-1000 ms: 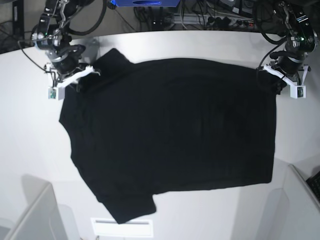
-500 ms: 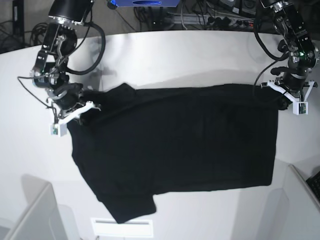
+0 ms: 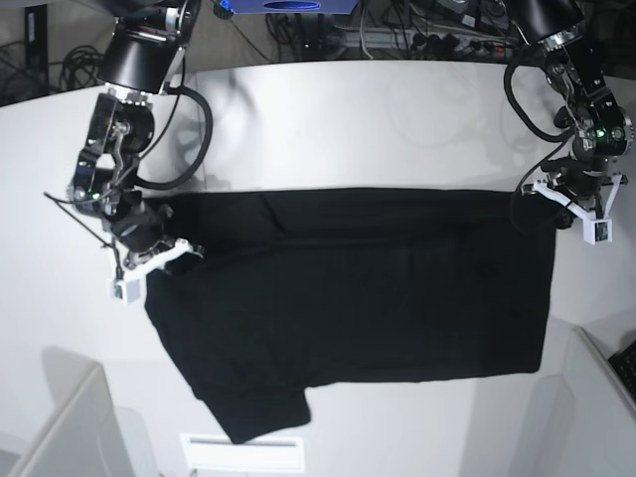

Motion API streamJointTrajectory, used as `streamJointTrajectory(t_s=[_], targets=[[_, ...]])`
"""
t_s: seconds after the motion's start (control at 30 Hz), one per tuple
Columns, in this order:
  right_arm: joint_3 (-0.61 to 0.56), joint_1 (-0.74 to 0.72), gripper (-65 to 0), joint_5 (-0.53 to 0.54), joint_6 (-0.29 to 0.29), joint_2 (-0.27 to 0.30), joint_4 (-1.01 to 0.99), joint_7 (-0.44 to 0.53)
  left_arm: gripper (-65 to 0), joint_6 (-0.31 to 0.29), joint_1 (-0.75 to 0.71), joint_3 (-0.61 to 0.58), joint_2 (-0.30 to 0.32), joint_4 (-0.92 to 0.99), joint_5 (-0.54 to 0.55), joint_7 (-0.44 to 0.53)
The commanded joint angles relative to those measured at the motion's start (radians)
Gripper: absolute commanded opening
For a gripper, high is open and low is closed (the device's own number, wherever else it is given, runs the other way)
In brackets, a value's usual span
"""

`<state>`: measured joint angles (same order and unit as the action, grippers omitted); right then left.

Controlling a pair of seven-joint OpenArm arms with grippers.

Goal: Fold the T-shirt properly
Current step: 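Grasp the shoulder corners with both grippers and lift the shirt, then drag the held shirt toward the robot with both grippers, then release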

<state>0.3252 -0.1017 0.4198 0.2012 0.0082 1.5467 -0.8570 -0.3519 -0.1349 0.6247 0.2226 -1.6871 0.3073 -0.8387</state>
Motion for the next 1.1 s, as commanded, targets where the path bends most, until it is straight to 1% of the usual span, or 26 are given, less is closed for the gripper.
streamJointTrajectory(t_s=[0.0,0.07,0.17,0.3,0.37,0.4,0.47,0.57,0.7,0.8,1.07], targets=[[0.001,-0.033,-65.0,0.014,0.004,0.008,0.002,0.026,-65.0,0.001,0.022,0.004,0.019,0.002,0.002,0.020],[0.001,-0.053,-65.0,0.014,0.004,0.008,-0.028,0.028,-65.0,0.001,0.042,0.004,0.019,0.032,0.002,0.020],[0.001,-0.066,-65.0,0.014,0.004,0.009,-0.061,0.055,-65.0,0.001,0.065,0.004,0.022,0.071,0.000,0.020],[-0.001,-0.080,-65.0,0.014,0.004,0.009,-0.096,0.075,-65.0,0.001,0.088,-0.001,0.022,0.081,0.000,0.020],[-0.001,-0.088,-65.0,0.014,0.004,0.026,-0.105,0.083,-65.0,0.003,0.097,-0.035,0.025,0.081,-0.001,0.020],[-0.001,-0.092,-65.0,0.014,0.004,0.032,-0.108,0.091,-65.0,0.009,0.106,-0.053,0.036,0.081,-0.013,0.020],[-0.001,-0.096,-65.0,0.014,0.004,0.037,-0.128,0.106,-65.0,0.040,0.128,-0.090,0.039,0.089,-0.058,0.020],[-0.001,-0.115,-65.0,0.014,0.004,0.045,-0.167,0.111,-65.0,0.049,0.165,-0.121,0.037,0.120,-0.116,0.020],[-0.001,-0.117,-65.0,0.014,0.004,0.051,-0.193,0.130,-65.0,0.049,0.191,-0.125,0.036,0.150,-0.148,0.020],[-0.001,-0.122,-65.0,0.014,0.004,0.052,-0.210,0.144,-65.0,0.049,0.191,-0.125,0.036,0.172,-0.147,0.022],[-0.001,-0.146,-65.0,0.014,0.004,0.054,-0.245,0.138,-65.0,0.049,0.231,-0.121,0.039,0.213,-0.147,0.022]])
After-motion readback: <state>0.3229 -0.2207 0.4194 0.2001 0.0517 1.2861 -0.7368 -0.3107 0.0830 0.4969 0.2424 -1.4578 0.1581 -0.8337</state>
